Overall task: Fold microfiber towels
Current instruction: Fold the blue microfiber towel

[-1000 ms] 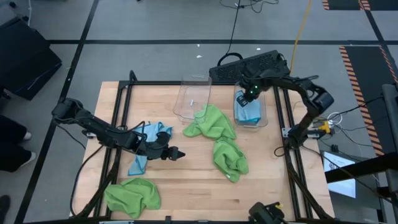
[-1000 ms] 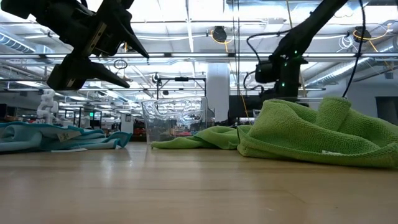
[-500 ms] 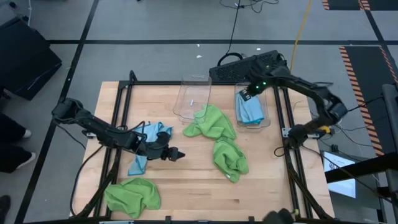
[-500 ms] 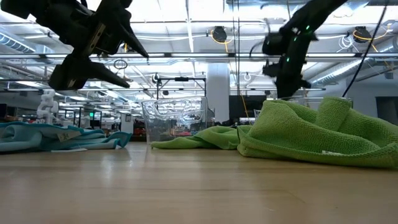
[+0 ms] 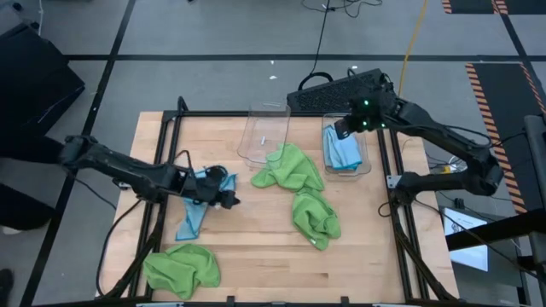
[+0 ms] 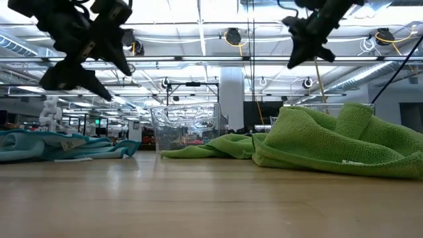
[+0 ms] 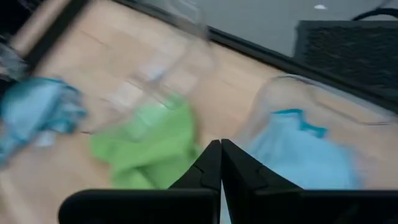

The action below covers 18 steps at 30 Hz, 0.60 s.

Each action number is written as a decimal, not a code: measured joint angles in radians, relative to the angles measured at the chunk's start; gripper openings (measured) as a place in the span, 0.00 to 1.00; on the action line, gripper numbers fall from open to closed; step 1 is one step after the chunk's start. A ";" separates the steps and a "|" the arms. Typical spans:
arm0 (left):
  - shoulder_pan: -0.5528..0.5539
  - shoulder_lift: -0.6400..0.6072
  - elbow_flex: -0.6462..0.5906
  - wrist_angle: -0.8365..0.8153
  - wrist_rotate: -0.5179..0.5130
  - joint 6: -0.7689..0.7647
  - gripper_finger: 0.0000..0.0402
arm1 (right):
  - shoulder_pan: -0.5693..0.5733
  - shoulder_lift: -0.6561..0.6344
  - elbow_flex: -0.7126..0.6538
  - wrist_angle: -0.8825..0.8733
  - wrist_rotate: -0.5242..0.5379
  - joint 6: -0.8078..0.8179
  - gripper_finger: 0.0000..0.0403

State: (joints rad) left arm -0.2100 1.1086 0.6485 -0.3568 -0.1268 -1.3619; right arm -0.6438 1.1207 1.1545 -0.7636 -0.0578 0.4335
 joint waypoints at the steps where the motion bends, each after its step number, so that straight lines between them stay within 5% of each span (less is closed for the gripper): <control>1: 0.016 -0.015 0.000 -0.011 0.015 0.025 0.62 | 0.022 -0.007 0.000 0.012 0.000 0.040 0.00; 6: 0.067 -0.076 0.000 -0.161 0.102 0.201 0.62 | 0.154 -0.018 0.000 0.091 0.002 0.258 0.00; 12: 0.015 -0.084 -0.001 -0.218 0.167 0.654 0.62 | 0.354 0.009 0.000 0.251 0.073 0.426 0.00; 18: -0.139 -0.060 -0.001 -0.291 -0.003 0.959 0.68 | 0.560 0.032 0.000 0.377 0.232 0.525 0.00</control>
State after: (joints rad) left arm -0.3493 1.0482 0.6476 -0.6473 -0.1302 -0.4032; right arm -0.0835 1.1531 1.1545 -0.3862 0.1746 0.9590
